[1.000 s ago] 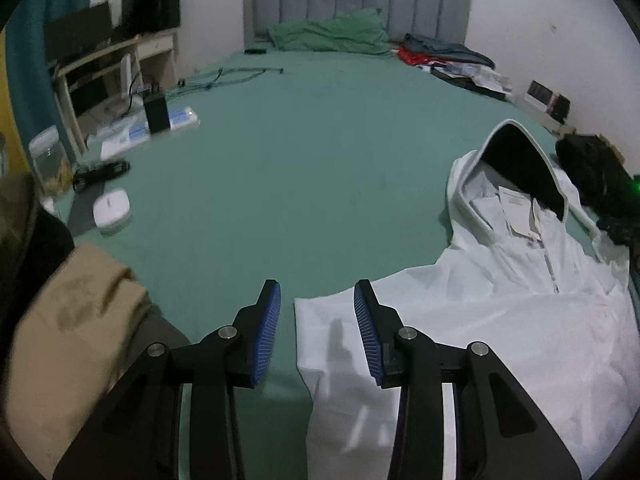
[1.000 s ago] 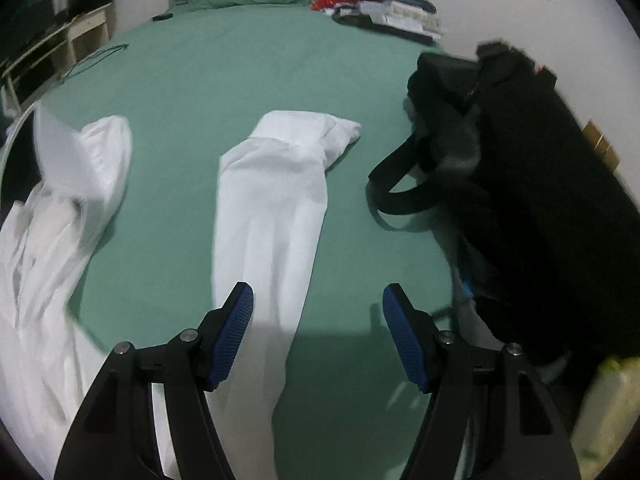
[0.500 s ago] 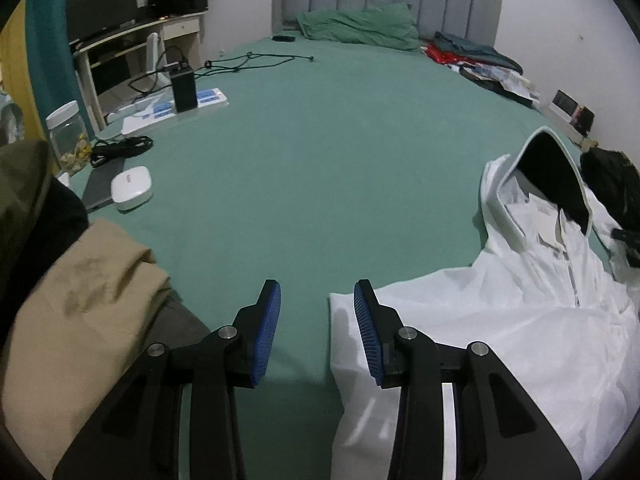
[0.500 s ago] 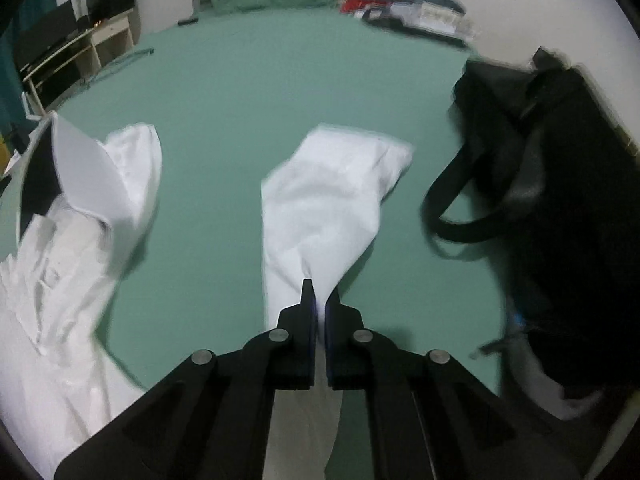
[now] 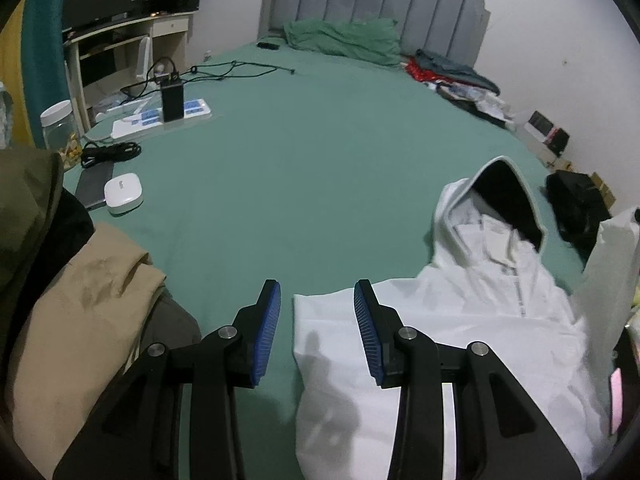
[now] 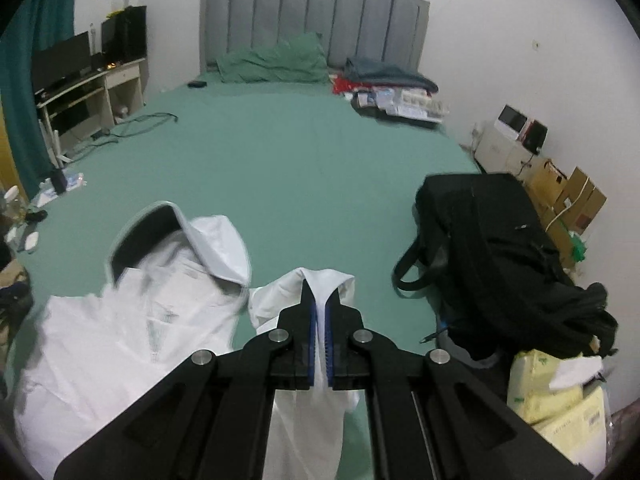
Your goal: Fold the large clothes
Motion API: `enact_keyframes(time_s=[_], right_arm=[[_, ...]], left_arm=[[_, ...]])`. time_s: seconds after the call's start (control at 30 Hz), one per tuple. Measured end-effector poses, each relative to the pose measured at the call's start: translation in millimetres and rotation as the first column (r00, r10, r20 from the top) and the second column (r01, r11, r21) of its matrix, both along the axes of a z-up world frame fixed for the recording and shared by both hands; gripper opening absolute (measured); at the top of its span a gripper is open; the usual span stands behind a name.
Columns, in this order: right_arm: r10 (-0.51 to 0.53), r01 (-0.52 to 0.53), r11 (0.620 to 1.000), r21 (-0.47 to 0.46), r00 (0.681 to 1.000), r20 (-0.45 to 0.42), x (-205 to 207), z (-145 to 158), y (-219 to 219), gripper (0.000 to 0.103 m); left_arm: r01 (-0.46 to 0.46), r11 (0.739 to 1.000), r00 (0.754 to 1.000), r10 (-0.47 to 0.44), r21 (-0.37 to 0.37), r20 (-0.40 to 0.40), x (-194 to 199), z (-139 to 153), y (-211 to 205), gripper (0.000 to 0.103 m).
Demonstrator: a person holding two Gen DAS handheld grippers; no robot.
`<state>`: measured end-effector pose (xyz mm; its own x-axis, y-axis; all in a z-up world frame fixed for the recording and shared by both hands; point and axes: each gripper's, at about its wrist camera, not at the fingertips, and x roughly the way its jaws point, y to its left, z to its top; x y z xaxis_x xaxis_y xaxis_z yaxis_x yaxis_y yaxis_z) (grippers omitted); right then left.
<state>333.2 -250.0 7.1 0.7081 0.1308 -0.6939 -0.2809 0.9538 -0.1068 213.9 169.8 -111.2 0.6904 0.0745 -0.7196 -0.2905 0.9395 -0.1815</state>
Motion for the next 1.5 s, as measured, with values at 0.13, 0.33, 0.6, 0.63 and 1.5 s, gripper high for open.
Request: enact_keyframes(time_s=[0.13, 0.33, 0.6, 0.63, 1.5], right_arm=[[0.027, -0.027, 0.999, 0.037, 1.000, 0.003, -25.9, 5.3, 34.1, 0.004], [0.054, -0.051, 0.987, 0.150, 0.998, -0.019, -56.8, -23.4, 93.4, 0.004], [0.314, -0.277, 0.928, 0.250, 0.941, -0.125, -99.9, -105.2, 182.0, 0.005], [0.320, -0.285, 0.939, 0.193, 0.930, -0.183, -104.8, -122.3, 192.7, 0.006], [0.078, 0.029, 0.966, 0.259, 0.916, -0.394, -35.1, -187.2, 148.2, 0.065]], left_arm=[[0.011, 1.000, 1.000, -0.011, -0.015, 0.013, -7.8, 8.7, 2.5, 0.041], [0.013, 0.998, 1.000, -0.012, -0.066, 0.010, -15.4, 17.3, 21.3, 0.041], [-0.029, 0.992, 1.000, 0.029, -0.119, 0.004, -23.8, 21.1, 50.6, 0.041], [-0.030, 0.992, 1.000, 0.029, -0.123, -0.004, -23.8, 19.5, 52.5, 0.041], [0.014, 0.988, 0.991, -0.035, -0.156, -0.129, -2.4, -6.9, 58.0, 0.041]])
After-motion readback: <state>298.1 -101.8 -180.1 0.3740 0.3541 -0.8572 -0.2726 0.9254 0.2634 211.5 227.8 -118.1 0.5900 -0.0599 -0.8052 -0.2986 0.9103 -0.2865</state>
